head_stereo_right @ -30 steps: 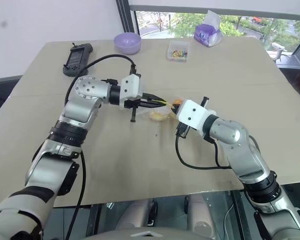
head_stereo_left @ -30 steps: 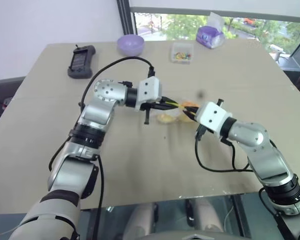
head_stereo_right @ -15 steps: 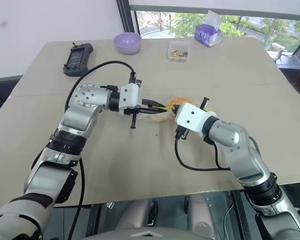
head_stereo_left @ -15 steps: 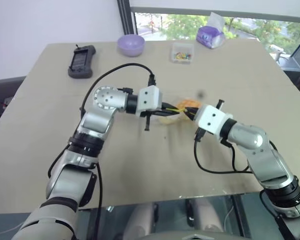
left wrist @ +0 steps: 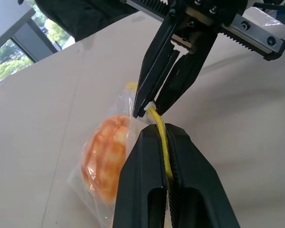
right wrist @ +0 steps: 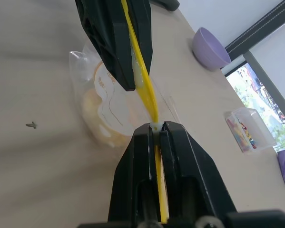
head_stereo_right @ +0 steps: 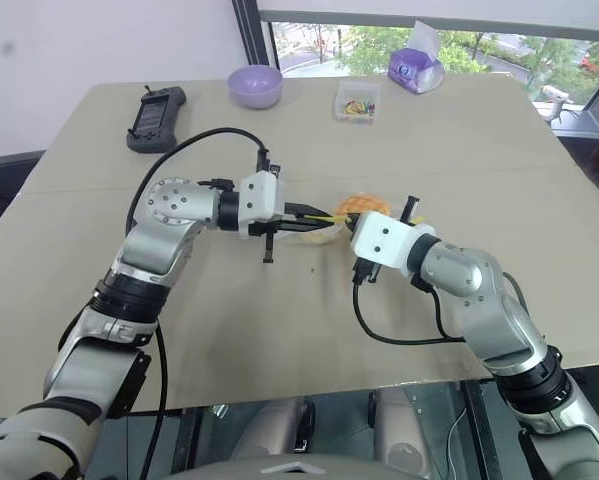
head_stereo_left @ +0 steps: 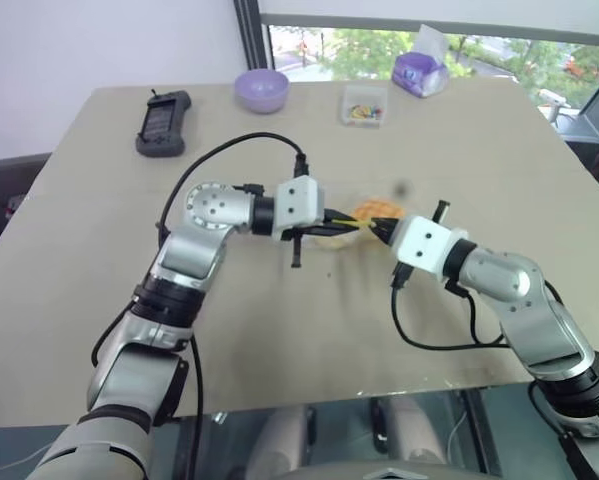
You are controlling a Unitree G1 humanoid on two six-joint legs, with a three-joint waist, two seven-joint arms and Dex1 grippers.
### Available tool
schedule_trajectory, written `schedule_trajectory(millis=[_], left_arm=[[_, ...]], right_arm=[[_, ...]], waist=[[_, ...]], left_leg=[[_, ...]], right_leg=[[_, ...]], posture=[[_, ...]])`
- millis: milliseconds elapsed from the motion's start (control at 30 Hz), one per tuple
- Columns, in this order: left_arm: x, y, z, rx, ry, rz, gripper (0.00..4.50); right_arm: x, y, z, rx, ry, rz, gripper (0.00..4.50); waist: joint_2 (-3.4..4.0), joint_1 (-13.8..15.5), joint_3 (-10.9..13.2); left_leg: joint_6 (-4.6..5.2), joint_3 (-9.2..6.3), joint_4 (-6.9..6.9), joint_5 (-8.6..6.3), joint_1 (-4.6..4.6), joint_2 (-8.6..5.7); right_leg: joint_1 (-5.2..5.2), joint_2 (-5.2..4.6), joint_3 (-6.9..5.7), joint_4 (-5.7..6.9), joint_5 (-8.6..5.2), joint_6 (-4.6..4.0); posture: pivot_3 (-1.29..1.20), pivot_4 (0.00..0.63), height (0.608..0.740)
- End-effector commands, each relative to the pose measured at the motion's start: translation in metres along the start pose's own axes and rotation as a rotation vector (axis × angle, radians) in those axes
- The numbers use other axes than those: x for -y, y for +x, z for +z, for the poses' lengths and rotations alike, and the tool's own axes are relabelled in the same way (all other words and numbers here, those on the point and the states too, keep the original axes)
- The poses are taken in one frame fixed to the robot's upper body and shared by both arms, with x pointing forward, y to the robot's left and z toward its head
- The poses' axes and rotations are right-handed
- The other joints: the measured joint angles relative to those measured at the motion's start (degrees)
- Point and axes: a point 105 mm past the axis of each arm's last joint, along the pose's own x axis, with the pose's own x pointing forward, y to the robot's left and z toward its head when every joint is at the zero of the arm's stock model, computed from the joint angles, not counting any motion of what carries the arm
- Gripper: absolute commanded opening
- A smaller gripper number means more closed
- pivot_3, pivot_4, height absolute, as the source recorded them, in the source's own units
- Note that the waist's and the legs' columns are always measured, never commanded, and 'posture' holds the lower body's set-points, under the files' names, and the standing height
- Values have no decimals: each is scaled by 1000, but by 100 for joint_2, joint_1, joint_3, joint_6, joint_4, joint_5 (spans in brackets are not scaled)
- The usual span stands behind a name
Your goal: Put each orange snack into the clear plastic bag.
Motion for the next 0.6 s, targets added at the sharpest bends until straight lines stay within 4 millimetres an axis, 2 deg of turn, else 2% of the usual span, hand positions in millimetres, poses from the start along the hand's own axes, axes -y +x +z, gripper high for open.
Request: schedule_trajectory(millis=[33,200,400,567,600], left_arm=[[-10,-12,21,53,64,55,37],[-11,-11,19,49,50,70,0],[-12,-10,17,45,34,89,0],[-12,-10,13,27,27,99,0],[-12,-10,13,25,26,100,0]], right_arm=[[12,-6,-17,-80,9,-39,0],[10,-3,-8,-46,-3,-41,1903],[0,-1,11,38,37,0,1903],[9,-3,16,56,24,-42,1903],[10,-3,17,58,23,-46,1667]], waist=[[0,1,0],[0,0,0],[0,0,0],[0,1,0],[0,1,0]], left_leg=[[0,0,0,0,0,0],[0,3,0,0,0,-1],[0,1,0,0,0,0],[-1,0,0,0,0,0],[-2,0,0,1,0,0]], right_leg=[[0,0,0,0,0,0],[0,-1,1,-1,0,0],[-1,0,1,0,0,0],[-1,0,0,1,0,0],[-1,0,0,1,0,0]], posture=[[0,150,740],[0,150,740],[0,150,740],[0,150,740],[0,150,740]])
